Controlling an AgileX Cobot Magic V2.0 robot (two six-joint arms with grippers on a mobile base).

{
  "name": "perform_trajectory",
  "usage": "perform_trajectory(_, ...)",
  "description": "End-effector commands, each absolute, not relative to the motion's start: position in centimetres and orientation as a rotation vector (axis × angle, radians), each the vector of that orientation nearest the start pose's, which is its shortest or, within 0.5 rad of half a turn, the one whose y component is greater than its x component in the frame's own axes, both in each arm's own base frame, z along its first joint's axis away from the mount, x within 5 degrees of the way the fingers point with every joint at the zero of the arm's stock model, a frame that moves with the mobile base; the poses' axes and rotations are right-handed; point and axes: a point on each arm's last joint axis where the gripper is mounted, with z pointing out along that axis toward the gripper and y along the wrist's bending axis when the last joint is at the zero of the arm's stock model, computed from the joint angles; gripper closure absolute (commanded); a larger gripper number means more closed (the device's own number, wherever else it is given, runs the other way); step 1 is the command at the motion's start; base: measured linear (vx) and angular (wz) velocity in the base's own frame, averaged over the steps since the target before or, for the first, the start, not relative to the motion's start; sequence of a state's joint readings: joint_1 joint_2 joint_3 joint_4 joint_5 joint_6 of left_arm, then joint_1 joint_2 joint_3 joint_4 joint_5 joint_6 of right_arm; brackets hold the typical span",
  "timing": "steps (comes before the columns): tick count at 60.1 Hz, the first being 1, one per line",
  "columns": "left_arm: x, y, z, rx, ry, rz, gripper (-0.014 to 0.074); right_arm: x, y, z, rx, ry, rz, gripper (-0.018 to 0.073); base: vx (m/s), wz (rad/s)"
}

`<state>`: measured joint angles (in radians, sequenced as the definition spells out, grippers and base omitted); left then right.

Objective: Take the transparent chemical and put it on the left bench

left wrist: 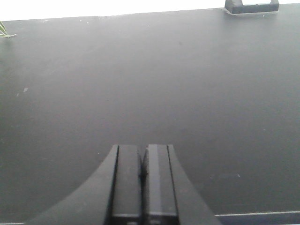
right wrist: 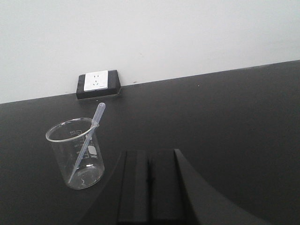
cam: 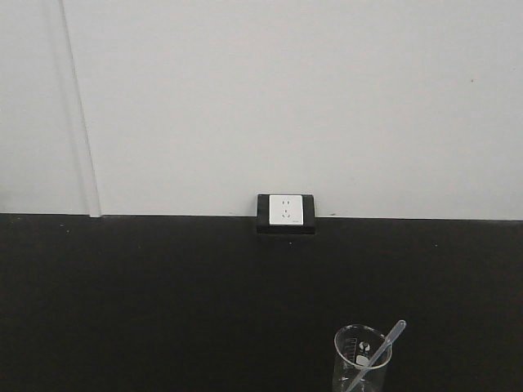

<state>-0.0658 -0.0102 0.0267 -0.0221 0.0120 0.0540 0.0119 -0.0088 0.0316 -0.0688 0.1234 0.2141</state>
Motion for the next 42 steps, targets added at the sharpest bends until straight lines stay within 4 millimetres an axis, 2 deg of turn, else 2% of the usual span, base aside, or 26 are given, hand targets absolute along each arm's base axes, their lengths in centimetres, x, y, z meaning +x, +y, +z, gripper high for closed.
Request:
perform_trajectory(1,5.5,-0.4,20.6,0.064,1.429,-0.035,0.06,5.6,0.0,19.8,0.099,1.535,0.108,0.0567,0.0,0.0)
perform_trajectory(13,5.5,-0.4,20.6,0.064,1.429,-0.035,0.06,5.6,0.0,19.8,0.098,1.532,0.108,0.0567,0.0,0.0)
perform_trajectory(20,5.5,-0.4,20.6,0.064,1.429,-0.035,0.06,5.6,0.1,20.4,0.09,1.469,0.114,0.0567,0.0,0.0)
perform_trajectory(30,5.5,-0.4,20.6,0.064,1.429,-0.035,0.06,5.1,0.2,23.0,0.065,1.243,0.135,0.0567,0.0,0.0)
perform_trajectory(35,5.5,-0.4,20.6,0.064,1.429,-0.035,0.06,4.8,0.2,24.8,0.065,1.234,0.132,0.0567,0.0,0.0)
perform_trajectory(42,5.5,-0.4,20.6,0.064,1.429,-0.035,0.06,5.4,0.1,28.1,0.046,1.32,0.084,0.0567,0.0,0.0)
